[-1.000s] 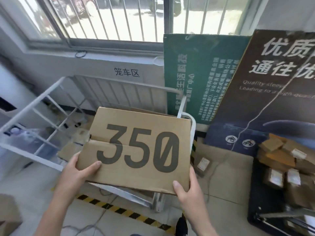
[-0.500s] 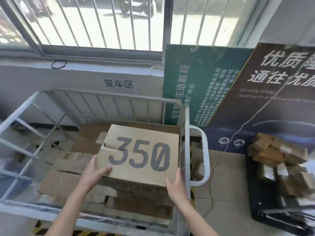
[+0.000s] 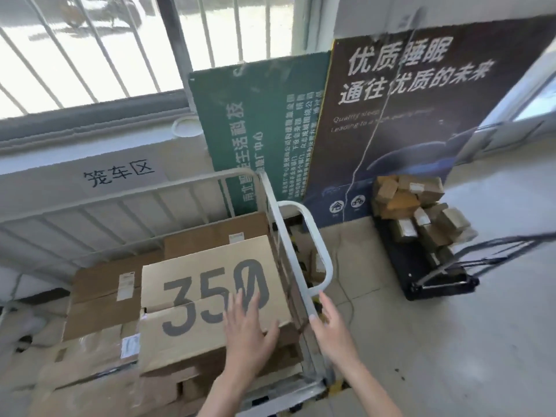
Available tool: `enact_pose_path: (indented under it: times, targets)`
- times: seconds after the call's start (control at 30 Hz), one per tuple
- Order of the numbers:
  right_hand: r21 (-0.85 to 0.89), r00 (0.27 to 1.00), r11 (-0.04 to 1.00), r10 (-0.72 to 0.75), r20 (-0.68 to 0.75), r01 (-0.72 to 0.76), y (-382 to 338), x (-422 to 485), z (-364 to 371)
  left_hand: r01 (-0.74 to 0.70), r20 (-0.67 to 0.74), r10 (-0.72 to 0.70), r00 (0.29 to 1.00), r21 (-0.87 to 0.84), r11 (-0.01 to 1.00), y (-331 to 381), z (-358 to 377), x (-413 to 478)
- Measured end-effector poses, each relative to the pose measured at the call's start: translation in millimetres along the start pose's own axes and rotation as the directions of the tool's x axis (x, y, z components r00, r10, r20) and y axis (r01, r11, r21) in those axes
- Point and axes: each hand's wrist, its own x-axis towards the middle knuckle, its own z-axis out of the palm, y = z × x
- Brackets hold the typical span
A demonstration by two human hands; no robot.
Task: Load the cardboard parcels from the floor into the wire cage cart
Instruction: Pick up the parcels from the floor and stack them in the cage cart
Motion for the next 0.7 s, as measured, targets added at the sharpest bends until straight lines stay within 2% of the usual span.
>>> enact_pose_path:
  times: [0.13, 0.27, 0.5, 0.7]
  targets:
    - [0.100, 0.979, 0.995, 0.013, -0.202, 0.007, 26, -41, -76, -0.258, 0.166, 0.252, 0.953, 0.011, 0.966, 109, 46, -12]
    - [0.146, 0.898, 0.988, 0.117, -0.424, -0.060, 91, -95, -170, -0.457, 0.275, 0.445, 0.853, -0.020, 0.889, 218, 99, -48]
    - [0.286, 0.776, 0.949, 0.276, -0.567, -0.129, 229, -196, -318, -0.596, 0.435, 0.580, 0.688, -0.117, 0.794, 371, 205, -148]
    - [0.525, 0.578, 0.848, 0.463, -0.672, -0.070, 315, -272, -394, -0.714, 0.592, 0.660, 0.462, -0.194, 0.673, 470, 291, -231]
